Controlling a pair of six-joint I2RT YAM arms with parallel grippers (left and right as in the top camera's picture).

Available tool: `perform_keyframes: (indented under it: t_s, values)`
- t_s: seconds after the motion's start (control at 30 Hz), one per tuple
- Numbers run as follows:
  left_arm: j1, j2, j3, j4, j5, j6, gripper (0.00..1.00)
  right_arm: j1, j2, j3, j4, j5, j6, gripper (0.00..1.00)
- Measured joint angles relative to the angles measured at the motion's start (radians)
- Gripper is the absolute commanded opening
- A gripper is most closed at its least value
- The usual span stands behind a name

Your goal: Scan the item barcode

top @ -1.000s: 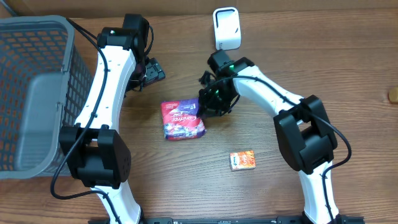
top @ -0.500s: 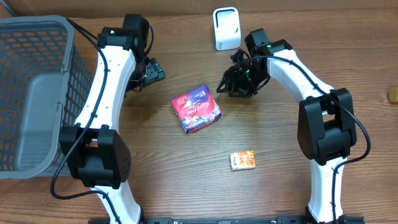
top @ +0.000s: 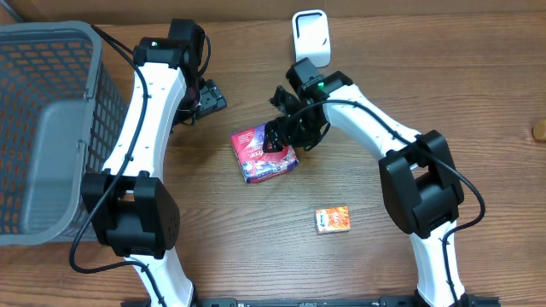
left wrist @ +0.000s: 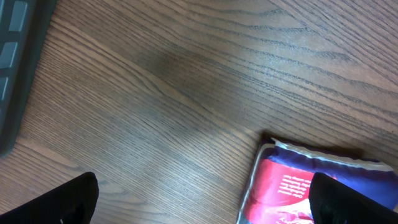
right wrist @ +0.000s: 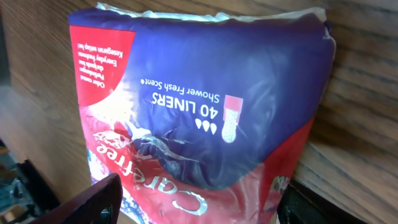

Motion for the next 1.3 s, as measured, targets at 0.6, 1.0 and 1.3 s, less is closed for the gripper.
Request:
perform_keyframes:
  t_s: [0.6, 1.0, 1.3]
  values:
    - [0.0, 0.0, 0.0, 0.0, 0.0, 0.0, 1.0, 0.005, 0.003, 0.0, 0.039, 0.063, 0.055, 0.68]
    - [0.0, 0.0, 0.0, 0.0, 0.0, 0.0, 1.0, 0.005, 0.011, 0.0, 0.051, -0.073, 0.057, 0.7]
    - [0.0, 0.0, 0.0, 0.0, 0.0, 0.0, 1.0, 0.056, 0.012, -0.023, 0.15, 0.049, 0.18, 0.7]
